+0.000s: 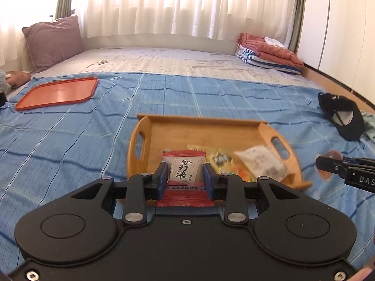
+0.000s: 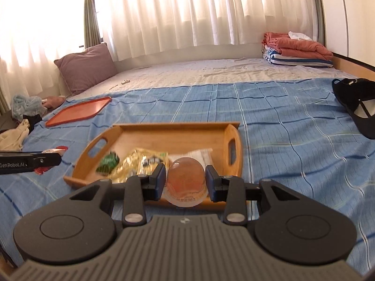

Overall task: Organize snacks
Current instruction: 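Carry the packet and jelly cup over the wooden tray with both tools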

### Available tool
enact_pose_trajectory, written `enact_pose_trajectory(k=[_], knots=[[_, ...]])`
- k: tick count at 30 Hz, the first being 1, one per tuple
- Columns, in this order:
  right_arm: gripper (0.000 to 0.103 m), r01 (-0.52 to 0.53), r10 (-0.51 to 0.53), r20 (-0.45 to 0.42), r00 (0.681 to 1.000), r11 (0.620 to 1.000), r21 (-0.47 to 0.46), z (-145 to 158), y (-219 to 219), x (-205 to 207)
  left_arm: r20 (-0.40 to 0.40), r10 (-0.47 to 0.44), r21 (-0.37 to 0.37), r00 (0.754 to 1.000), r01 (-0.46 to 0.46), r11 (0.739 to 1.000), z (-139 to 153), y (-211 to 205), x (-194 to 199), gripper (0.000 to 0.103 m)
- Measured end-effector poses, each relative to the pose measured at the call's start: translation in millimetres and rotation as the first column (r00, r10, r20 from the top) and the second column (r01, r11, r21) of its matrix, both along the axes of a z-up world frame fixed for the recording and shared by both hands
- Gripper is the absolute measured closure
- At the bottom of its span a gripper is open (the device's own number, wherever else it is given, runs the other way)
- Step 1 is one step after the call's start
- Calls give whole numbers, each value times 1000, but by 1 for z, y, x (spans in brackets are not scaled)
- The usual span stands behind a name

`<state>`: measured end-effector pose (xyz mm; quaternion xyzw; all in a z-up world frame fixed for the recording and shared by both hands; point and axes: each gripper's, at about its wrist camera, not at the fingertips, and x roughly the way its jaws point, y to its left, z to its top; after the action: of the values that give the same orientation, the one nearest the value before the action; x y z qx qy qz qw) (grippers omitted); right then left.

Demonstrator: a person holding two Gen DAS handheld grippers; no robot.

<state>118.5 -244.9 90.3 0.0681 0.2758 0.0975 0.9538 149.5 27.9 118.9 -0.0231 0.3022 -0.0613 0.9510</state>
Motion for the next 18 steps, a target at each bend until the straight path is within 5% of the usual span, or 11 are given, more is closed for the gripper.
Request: enact_pose_trajectory(k=[18], knots=[[62,73,-53,-154,987,989,128,1,12,143,-116,-5,-86,993,-5,996,-10,-7,161,72]])
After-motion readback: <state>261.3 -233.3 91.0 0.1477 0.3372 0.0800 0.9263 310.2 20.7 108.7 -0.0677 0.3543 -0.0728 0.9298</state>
